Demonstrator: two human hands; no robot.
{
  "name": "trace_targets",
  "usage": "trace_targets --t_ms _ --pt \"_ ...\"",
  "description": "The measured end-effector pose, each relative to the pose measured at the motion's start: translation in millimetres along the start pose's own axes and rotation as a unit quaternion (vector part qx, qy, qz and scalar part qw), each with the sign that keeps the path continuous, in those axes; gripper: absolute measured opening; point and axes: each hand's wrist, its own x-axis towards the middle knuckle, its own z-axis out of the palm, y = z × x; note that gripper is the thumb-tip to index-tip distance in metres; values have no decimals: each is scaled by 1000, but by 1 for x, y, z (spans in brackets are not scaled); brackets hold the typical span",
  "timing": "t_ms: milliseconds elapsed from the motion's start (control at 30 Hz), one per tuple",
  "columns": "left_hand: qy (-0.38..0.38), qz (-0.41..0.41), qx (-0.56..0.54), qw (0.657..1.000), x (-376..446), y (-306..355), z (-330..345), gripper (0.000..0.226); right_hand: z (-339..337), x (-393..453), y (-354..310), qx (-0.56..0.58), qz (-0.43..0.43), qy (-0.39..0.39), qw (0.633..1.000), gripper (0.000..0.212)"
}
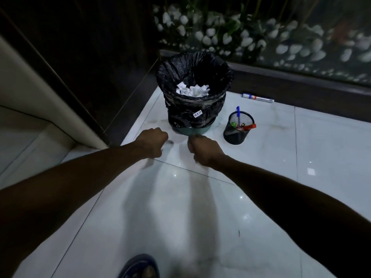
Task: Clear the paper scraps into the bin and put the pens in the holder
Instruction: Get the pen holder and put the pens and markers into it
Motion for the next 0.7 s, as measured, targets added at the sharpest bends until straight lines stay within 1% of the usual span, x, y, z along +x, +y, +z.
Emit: trace_targets --t_ms 33,100,200,267,333,400,467,500,567,600,633,700 --pt "-8 5 7 1000 -1 3 1 34 -9 -3 -3 6 -30 19 999 33" --pt "-40 17 14 999 -4 8 2 37 -32 -12 -11 -2 -89 100 991 36" --pt "-89 63 28 994 -7 15 5 30 -66 -22 -15 -18 -134 208 969 34" --pt "-104 94 37 989 -8 24 3 25 -91 -19 -12 -23 -129 267 955 27" --pt "-104 108 42 988 -8 36 -3 28 -114 -10 -9 -4 -94 330 939 17" --pt "-88 124 37 988 -6 51 -11 25 -133 -2 -10 31 -48 387 920 9" --pt "-75 140 27 987 -3 67 -22 23 -146 10 -8 87 4 409 909 3" --pt "-68 149 18 986 -1 75 -28 22 -150 17 -6 104 25 394 913 5" --pt "-29 166 -18 985 2 88 -42 13 -155 26 -4 106 30 341 934 18" --pt "1 175 -40 984 3 93 -48 13 -156 27 -4 102 27 328 939 25" --pt "28 178 -65 982 6 98 -52 17 -155 25 -1 101 26 336 936 29" --pt "86 184 -111 973 11 108 -63 26 -157 16 8 104 42 379 919 32"
